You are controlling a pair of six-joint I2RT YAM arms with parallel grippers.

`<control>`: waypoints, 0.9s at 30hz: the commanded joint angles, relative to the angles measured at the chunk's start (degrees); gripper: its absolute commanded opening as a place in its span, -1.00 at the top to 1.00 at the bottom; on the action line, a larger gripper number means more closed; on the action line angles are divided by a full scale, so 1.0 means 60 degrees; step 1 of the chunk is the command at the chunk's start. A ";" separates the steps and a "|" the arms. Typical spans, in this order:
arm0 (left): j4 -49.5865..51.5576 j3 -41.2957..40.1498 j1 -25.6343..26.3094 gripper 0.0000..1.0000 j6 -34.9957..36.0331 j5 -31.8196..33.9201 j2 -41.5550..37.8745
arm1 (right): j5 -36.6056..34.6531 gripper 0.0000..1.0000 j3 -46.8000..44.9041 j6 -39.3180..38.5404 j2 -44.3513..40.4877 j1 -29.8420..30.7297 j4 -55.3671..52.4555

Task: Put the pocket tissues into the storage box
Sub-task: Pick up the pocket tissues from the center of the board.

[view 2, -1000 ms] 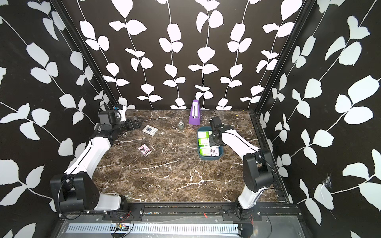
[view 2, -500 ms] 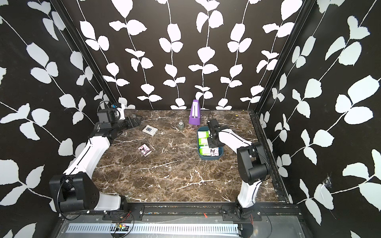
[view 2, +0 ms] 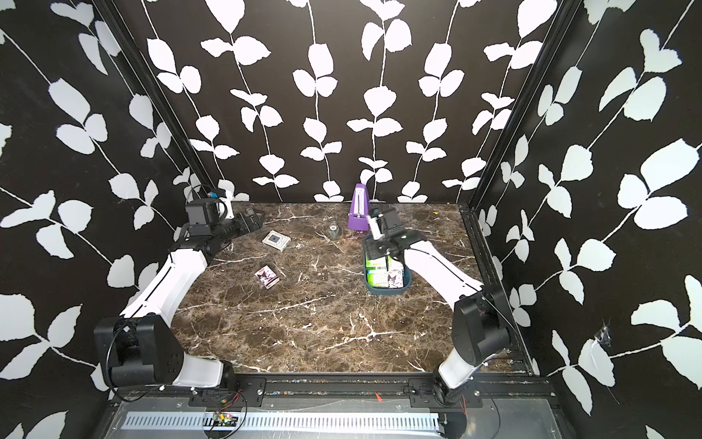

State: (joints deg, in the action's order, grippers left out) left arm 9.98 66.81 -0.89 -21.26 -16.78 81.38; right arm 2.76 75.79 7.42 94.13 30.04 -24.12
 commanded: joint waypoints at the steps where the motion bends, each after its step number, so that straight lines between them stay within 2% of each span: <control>1: 0.0035 -0.0221 0.0005 -0.98 0.0075 0.0523 -0.0615 | 0.0523 -0.53 0.0658 0.0033 0.0774 0.0779 0.1172; 8: 0.0727 -0.0075 -0.0108 -0.98 0.0436 0.0852 -0.0867 | 0.1567 -0.68 0.2075 0.0756 0.2877 0.2041 0.2308; 14: 0.1129 -0.0270 -0.0661 -0.98 0.0514 0.0578 -0.0921 | 0.1672 -0.75 0.3197 0.0993 0.4538 0.2958 0.3291; 20: 0.1141 -0.0375 -0.0746 -0.98 0.0567 0.0124 -0.0974 | 0.1284 -0.81 0.5575 0.0536 0.6399 0.3892 0.2468; 27: 0.1329 -0.1102 -0.0790 -0.98 0.0892 0.0289 -0.1692 | 0.1222 -0.85 0.8546 0.0168 0.8537 0.4437 0.0791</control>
State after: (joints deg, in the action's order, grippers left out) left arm 16.69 61.43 -5.30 -18.06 -14.68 75.00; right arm 10.96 120.75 10.02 142.54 55.99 -13.69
